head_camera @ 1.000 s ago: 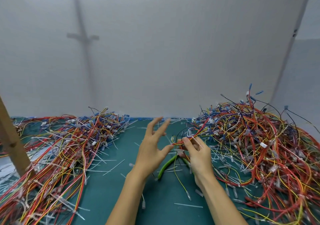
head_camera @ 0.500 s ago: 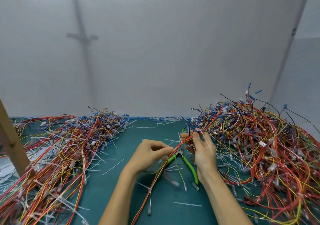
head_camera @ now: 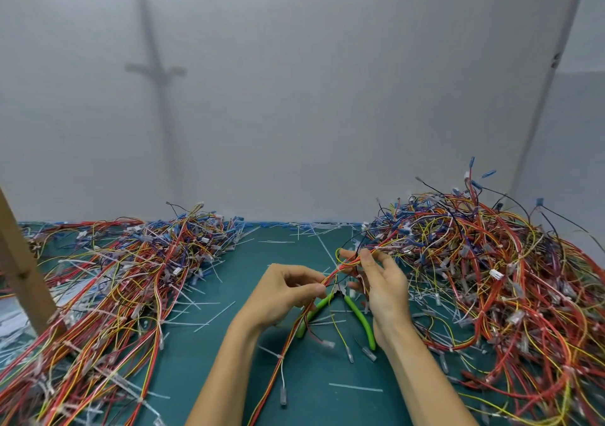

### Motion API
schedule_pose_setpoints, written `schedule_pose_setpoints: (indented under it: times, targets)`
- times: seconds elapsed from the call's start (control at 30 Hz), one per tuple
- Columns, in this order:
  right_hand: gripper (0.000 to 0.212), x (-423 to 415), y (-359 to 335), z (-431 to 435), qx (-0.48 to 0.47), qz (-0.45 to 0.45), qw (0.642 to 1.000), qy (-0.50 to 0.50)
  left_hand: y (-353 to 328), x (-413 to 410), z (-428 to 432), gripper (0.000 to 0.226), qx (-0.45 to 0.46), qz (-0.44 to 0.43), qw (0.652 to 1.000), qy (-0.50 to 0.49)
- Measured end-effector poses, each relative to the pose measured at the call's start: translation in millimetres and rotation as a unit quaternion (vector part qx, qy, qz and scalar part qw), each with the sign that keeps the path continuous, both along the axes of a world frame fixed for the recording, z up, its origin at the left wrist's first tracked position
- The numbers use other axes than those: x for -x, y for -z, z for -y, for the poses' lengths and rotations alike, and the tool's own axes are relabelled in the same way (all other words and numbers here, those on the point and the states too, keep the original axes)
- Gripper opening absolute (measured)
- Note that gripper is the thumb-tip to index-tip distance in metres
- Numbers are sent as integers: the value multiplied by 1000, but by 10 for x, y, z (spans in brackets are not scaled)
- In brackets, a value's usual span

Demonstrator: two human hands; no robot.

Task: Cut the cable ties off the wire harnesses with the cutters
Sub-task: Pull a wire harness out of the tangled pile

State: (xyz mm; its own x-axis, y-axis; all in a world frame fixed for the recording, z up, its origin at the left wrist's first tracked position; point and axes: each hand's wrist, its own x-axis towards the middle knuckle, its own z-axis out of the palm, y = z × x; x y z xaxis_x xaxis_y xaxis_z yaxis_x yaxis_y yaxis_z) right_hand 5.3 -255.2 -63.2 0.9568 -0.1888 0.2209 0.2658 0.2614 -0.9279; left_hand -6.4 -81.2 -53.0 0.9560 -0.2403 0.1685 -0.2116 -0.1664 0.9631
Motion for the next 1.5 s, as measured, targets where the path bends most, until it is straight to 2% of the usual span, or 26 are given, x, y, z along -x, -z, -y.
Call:
schedule_pose_setpoints:
  times: [0.17, 0.27, 0.4, 0.47, 0.6, 0.67, 0.77, 0.87, 0.97, 1.07, 1.17, 1.37, 1.5]
  targets:
    - [20, 38, -30, 18, -19, -2, 998, -56, 34, -5, 9, 19, -31, -3, 999, -10]
    - [26, 66, -75, 9, -21, 9, 995, -100, 23, 4, -22, 15, 11, 2, 999, -40]
    - [49, 119, -102, -67, 12, 14, 986, -167, 11, 10, -71, 15, 94, 2, 994, -64]
    - [48, 125, -101, -100, 23, 11, 983, -182, 3, 7, -77, 15, 136, 5, 988, -77]
    - [23, 128, -63, -181, 53, 11, 987, -149, -15, -6, -70, 17, 199, 10, 973, -119]
    - [16, 120, -30, -226, 30, 4, 994, -108, -23, -10, -67, 17, 225, 8, 966, -127]
    - [13, 98, 0, -233, 14, -18, 998, -53, -36, -14, -68, 15, 251, 12, 957, -142]
    - [18, 100, 18, -204, 39, -31, 997, -57, -54, -26, -48, 13, 283, 17, 946, -157]
    - [13, 139, 8, -221, 77, -65, 988, -115, -93, -44, -18, 14, 304, 27, 936, -174]
    - [19, 202, 6, -272, 98, -103, 960, -240, -121, -49, 15, 14, 283, 56, 934, -211]
    - [18, 267, 14, -341, 138, -84, 936, -312, -115, -44, 67, 15, 284, 70, 927, -236]
    - [5, 247, 59, -421, 79, -71, 968, -229, -148, -26, 131, 13, 352, 7, 911, -215]
    - [9, 243, 53, -439, 62, -52, 981, -176, -163, 1, 84, 24, 328, -44, 930, -157]
